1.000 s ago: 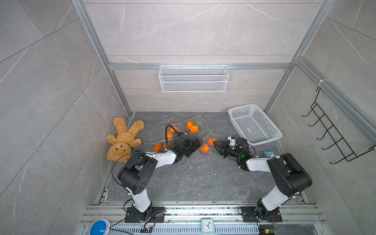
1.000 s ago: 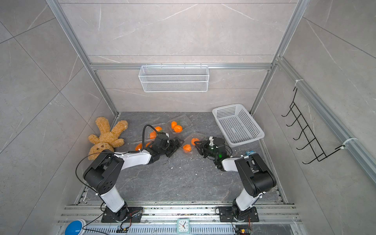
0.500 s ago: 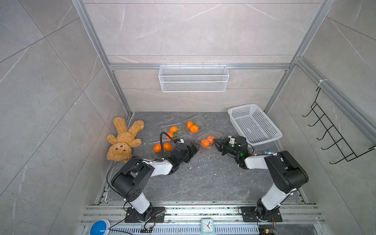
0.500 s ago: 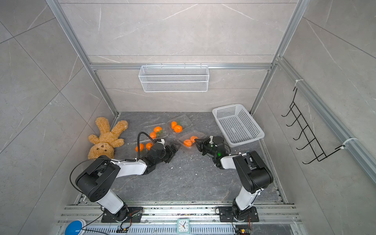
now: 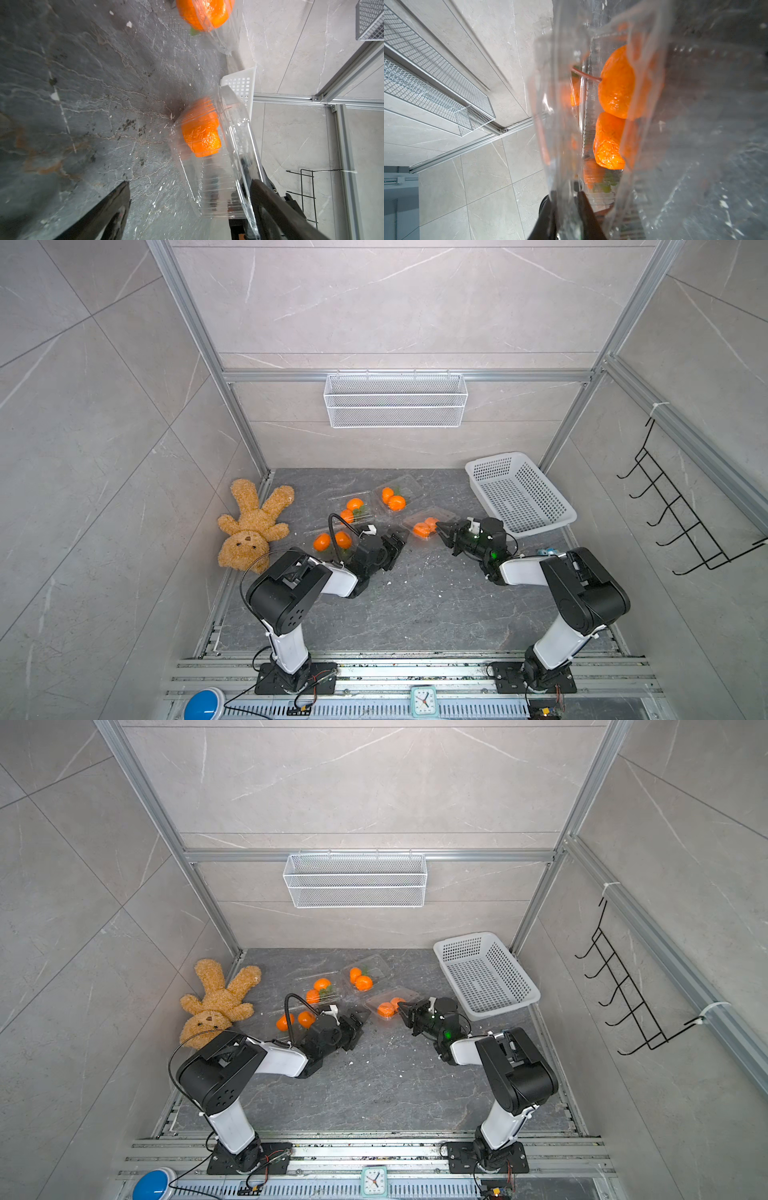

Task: Take oranges out of containers
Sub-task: Open the packing box at the center of the board.

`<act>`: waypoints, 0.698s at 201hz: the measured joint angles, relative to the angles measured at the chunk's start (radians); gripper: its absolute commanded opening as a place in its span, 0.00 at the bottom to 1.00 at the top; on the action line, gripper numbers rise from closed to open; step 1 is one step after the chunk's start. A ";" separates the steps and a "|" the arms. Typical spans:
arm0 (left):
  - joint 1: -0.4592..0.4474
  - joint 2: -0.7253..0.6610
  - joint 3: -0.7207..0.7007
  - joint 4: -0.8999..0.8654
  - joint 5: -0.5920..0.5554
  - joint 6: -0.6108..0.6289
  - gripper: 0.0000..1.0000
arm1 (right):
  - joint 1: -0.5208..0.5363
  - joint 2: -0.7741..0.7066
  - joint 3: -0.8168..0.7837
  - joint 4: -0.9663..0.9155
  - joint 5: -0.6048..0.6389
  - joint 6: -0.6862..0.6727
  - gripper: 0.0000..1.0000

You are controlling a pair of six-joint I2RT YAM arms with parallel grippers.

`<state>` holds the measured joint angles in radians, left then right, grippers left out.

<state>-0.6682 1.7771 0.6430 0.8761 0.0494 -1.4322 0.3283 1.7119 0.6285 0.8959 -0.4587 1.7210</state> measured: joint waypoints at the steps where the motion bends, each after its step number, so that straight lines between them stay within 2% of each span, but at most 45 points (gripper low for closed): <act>1: 0.000 0.000 0.000 0.001 0.000 0.000 0.91 | 0.000 0.000 0.000 0.000 0.000 0.000 0.19; 69: -0.002 0.066 0.000 0.056 -0.017 -0.053 0.89 | 0.000 0.000 0.000 0.017 0.005 0.013 0.18; 140: -0.002 0.071 0.000 0.095 -0.021 -0.070 0.89 | 0.000 0.001 0.000 0.027 0.007 0.015 0.18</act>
<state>-0.6701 1.8477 0.6430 0.9707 0.0280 -1.5024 0.3283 1.7130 0.6285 0.9226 -0.4519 1.7359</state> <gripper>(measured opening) 0.890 0.184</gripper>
